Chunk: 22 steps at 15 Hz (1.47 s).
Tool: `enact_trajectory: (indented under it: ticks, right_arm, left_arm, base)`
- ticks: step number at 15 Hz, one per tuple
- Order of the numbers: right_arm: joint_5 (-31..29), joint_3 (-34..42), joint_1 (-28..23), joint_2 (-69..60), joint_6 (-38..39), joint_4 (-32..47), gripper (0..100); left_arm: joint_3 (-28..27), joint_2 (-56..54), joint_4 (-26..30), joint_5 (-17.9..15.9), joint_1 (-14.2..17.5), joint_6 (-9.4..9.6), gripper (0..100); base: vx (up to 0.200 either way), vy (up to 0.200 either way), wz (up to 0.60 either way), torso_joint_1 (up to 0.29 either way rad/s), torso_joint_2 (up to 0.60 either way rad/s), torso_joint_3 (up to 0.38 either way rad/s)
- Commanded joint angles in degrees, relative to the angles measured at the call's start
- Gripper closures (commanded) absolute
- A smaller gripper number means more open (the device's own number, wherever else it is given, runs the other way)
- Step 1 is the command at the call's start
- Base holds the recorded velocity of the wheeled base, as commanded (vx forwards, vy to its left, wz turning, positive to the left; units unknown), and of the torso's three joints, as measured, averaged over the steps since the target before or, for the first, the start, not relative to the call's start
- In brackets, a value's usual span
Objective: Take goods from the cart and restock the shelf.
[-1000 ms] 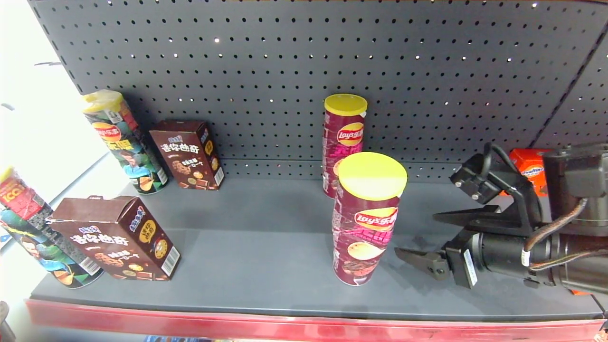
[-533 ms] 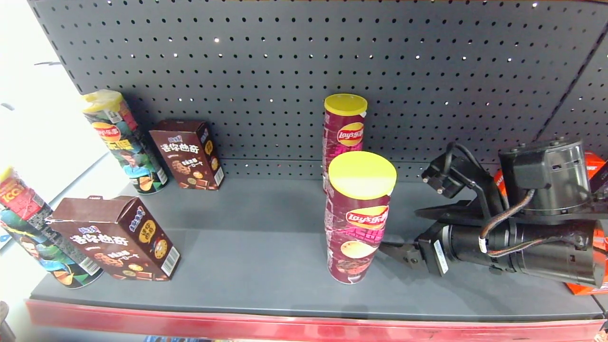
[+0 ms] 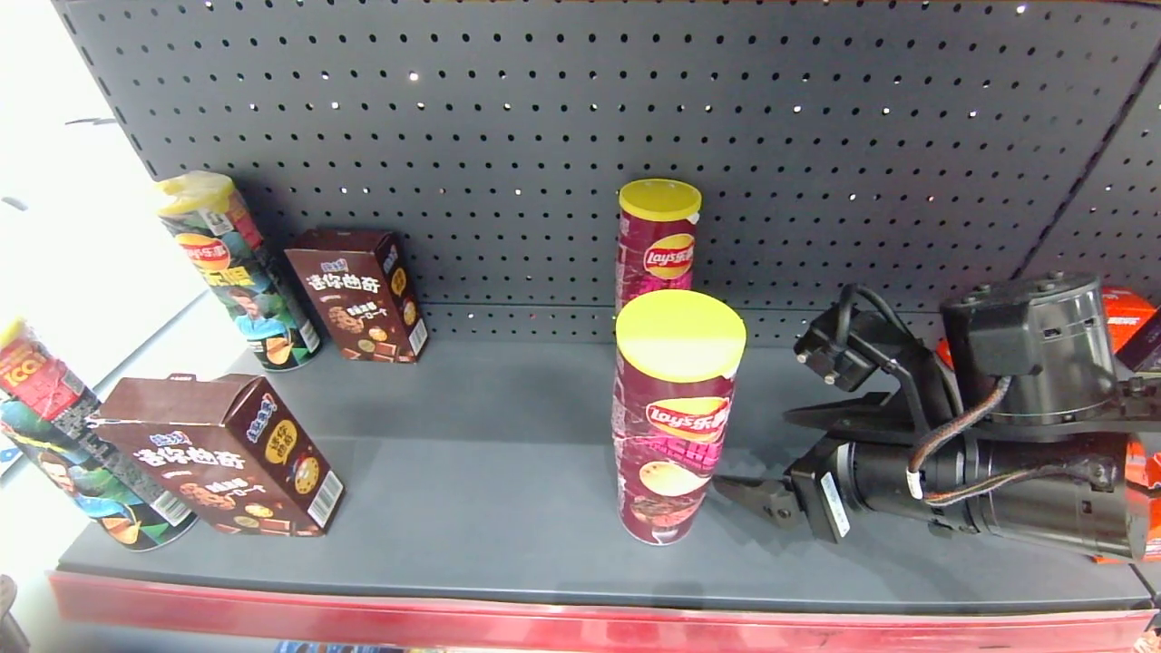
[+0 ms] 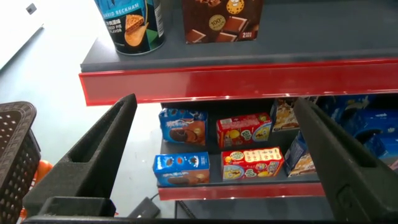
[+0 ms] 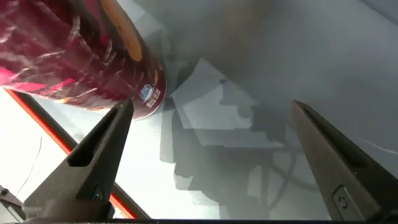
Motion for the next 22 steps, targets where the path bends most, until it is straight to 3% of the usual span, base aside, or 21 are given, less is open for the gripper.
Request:
enact_trajectory:
  ticks: [1, 5, 9, 22]
  right_arm:
    - [0.0, 0.3, -0.2, -1.3, 0.0, 0.1, 0]
    - [-0.9, 3.8, -1.7, -4.8, 0.2, 0.0, 0]
    - [-0.9, 0.6, -4.8, -3.2, 0.1, -0.1, 0]
    - [-0.5, -1.5, -1.4, -0.2, 0.0, -0.1, 0]
  left_arm:
    - [0.0, 0.1, 0.0, 0.0, 0.0, 0.00, 0]
    - [0.0, 0.1, 0.0, -0.1, 0.0, 0.09, 0]
    - [0.0, 0.1, 0.0, -0.1, 0.0, 0.00, 0]
    - [0.0, 0.1, 0.0, 0.0, 0.0, 0.00, 0]
  base:
    - [0.000, 0.000, 0.00, 0.000, 0.00, 0.000]
    - [0.000, 0.000, 0.00, 0.000, 0.00, 0.000]
    - [0.000, 0.000, 0.00, 0.000, 0.00, 0.000]
    - [0.000, 0.000, 0.00, 0.000, 0.00, 0.000]
